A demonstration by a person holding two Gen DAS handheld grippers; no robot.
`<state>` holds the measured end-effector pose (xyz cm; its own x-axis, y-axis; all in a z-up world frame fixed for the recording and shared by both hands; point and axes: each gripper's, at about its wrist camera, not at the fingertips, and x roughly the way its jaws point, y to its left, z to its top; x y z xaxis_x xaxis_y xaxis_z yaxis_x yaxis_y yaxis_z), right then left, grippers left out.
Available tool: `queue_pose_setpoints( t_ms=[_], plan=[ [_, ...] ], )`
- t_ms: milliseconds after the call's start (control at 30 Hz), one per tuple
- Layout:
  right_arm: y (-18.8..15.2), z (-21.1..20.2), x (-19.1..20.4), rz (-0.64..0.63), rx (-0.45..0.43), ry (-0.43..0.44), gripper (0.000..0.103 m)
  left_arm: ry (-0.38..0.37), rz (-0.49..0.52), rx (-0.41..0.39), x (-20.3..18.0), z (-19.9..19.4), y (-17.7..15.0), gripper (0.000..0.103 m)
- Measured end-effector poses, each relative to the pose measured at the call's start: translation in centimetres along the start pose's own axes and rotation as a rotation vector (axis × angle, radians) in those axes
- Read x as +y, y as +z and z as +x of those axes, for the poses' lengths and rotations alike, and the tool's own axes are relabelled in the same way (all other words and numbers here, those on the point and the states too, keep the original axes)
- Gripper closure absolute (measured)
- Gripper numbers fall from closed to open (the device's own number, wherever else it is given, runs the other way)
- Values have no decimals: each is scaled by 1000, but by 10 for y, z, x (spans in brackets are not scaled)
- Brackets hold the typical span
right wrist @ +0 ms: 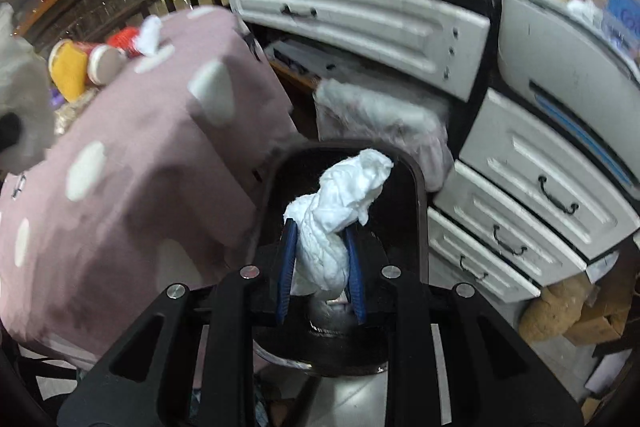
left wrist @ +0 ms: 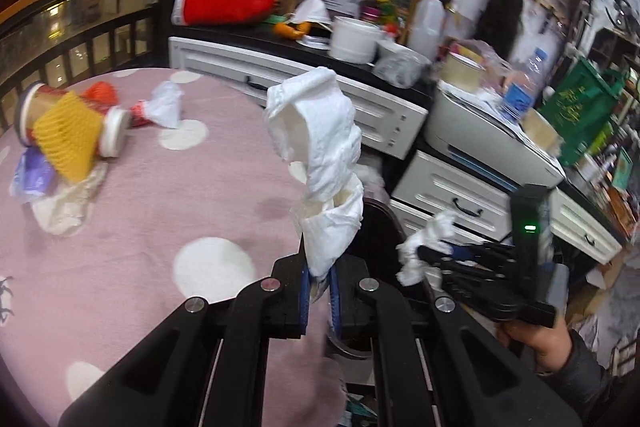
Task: Collect trash
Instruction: 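Release both tissues into the black bin, opening both tools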
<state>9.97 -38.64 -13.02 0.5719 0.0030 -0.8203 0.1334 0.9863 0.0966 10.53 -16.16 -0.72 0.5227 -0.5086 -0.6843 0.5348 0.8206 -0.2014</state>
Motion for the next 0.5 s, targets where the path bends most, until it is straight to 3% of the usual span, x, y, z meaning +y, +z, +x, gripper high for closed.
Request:
queue_pose_setpoints(
  t_ms=[400, 433, 500],
  plan=[
    [-31, 106, -6, -17, 246, -21, 77, -30, 82, 76, -52, 34, -20, 95],
    [-33, 112, -7, -10, 259, -16, 74, -29, 87, 83, -55, 36, -22, 95],
    [-37, 124, -10, 12, 284, 3, 44, -32, 95, 102, -59, 43, -25, 95]
  ],
)
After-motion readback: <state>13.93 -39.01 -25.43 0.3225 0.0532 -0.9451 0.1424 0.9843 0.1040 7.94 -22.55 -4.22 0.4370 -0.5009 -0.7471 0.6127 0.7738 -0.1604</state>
